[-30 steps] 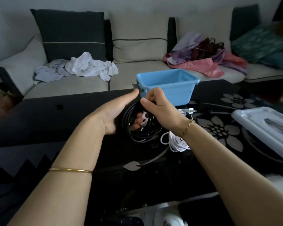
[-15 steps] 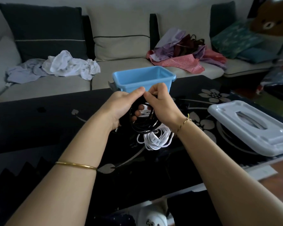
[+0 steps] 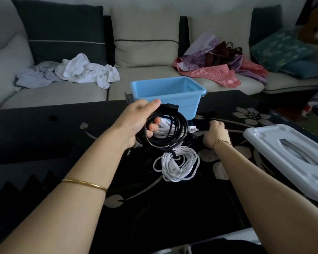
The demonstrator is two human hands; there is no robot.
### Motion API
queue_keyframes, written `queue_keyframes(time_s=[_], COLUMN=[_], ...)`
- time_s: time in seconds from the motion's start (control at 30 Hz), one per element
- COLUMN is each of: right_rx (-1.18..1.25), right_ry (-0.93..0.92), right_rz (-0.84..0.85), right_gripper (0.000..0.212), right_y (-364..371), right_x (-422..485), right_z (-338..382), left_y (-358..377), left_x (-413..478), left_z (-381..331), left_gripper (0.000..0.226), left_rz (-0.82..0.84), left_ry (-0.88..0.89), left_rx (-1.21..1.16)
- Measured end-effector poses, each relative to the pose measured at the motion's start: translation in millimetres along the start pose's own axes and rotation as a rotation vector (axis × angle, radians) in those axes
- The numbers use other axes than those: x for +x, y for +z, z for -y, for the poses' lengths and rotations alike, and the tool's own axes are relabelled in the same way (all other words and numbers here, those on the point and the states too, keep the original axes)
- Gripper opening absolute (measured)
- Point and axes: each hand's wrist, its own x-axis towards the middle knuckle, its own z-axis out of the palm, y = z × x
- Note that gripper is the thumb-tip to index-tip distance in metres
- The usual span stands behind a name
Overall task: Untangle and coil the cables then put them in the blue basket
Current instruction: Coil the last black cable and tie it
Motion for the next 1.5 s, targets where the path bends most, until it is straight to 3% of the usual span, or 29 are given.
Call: queue_keyframes(time_s=[0.2, 0.33, 0.47, 0.57, 0.67, 0.8, 0.97, 1.13, 1.23, 1.33, 1.5], right_rx=[-0.165, -0.077, 0.258, 0.652, 0.809, 0.633, 0.261, -0.130, -0.233, -0.188, -0.084], right_ry=[0.018, 0.010, 0.013, -0.155, -0.370, -0.716, -1.084, -1.231, -1.268, -1.300, -1.297], right_rz=[-0.050, -0.141, -0.194, -0.160, -0.048, 0.095, 0.056, -0.142, -0.232, -0.352, -0.514], right_gripper=[0.033, 0.027, 0.030, 0.025, 0.024, 0.019, 0.020, 0.026, 0.029, 0.018, 0.028], right_y=[8.4, 10.9, -2.4, -28.8, -59.8, -75.5, -61.7, -39.6, -11.3, 14.8, 30.6], right_x=[11.9, 5.4, -8.4, -32.1, -68.4, -115.4, -156.2, -184.5, -191.6, -192.5, -190.3], right_z=[3.4, -3.2, -7.1, 13.1, 52.5, 99.8, 159.1, 200.7, 224.4, 236.7, 242.0], left_y=[-4.8, -4.2, -4.3, -8.6, -21.6, -47.0, -97.6, -141.3, -154.7, -162.0, -166.1], left_x=[4.4, 2.4, -5.2, -14.1, -27.8, -46.0, -72.6, -90.3, -91.9, -90.7, -87.4], left_z=[0.3, 0.6, -2.1, -8.9, -21.2, -31.7, -39.0, -41.9, -39.6, -36.7, -30.3], left_gripper=[0.021, 0.023, 0.026, 0.028, 0.027, 0.025, 0.032, 0.029, 0.035, 0.034, 0.035], left_rz=[0.008, -0.006, -0.031, -0.079, -0.161, -0.273, -0.398, -0.520, -0.550, -0.569, -0.578], left_ry=[-0.003, 0.006, 0.018, 0.044, 0.083, 0.112, 0.090, 0.081, 0.073, 0.084, 0.108], left_rx=[-0.007, -0.007, -0.029, -0.036, 0.002, 0.038, 0.045, 0.027, 0.094, 0.145, 0.100])
